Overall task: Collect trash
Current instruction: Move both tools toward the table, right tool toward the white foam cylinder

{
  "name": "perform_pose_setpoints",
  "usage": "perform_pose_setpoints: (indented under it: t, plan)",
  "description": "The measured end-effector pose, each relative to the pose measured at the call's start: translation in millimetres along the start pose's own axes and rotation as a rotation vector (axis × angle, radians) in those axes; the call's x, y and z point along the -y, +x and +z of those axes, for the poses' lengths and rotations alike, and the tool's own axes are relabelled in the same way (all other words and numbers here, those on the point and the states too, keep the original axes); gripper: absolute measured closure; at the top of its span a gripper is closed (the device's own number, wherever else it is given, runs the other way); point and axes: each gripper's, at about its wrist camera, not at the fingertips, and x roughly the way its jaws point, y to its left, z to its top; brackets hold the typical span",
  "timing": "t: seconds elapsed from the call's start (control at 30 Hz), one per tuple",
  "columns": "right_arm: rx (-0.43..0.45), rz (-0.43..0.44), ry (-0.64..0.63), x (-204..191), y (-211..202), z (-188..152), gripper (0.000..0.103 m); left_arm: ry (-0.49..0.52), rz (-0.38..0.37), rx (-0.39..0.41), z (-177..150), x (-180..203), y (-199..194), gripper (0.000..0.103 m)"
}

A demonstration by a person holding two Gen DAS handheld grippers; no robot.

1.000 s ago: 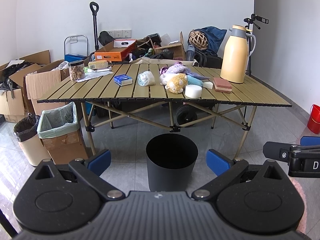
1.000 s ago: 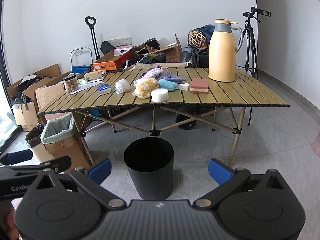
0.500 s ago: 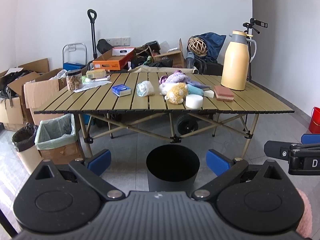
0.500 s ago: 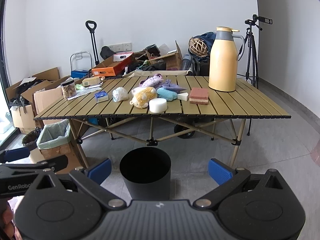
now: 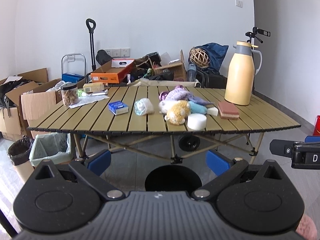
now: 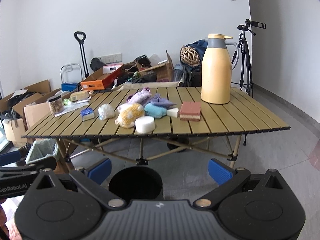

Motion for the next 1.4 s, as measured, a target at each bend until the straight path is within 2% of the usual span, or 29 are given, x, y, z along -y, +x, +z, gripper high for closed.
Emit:
perform_pose_setpoints:
  t: [0.33,0.7,0.87,1.13,1.4]
  plan:
    - [0.083,0.005,-0.017,5.1,35.1,22.5,0.0,-0.033,-0.002,0.031,19.9,2.9,38.1,0.0]
    - [0.176,0.011,-0.066,-6.9,95.5,41.7,0.0,-0.091,0.037,0.07,44.7,-7.2,90.1,0.0]
    - [0.175,0.047,-0.031,-15.8,125.8,50.6,0.0,-0.122,0.059,0.088,57.6,-17.1,113.0,0.0]
    - [0.188,0.036,-0.043,-32.1,186.4,59.5,0.0,-0.189,0.098,0.103,77.1,-29.5,157.4,0.0]
    - [0.141,0.037,-0.029,-26.4,249.0,46.2,0.006,-0.172,0.127,0.101,82.0,-34.6,195.1,0.0]
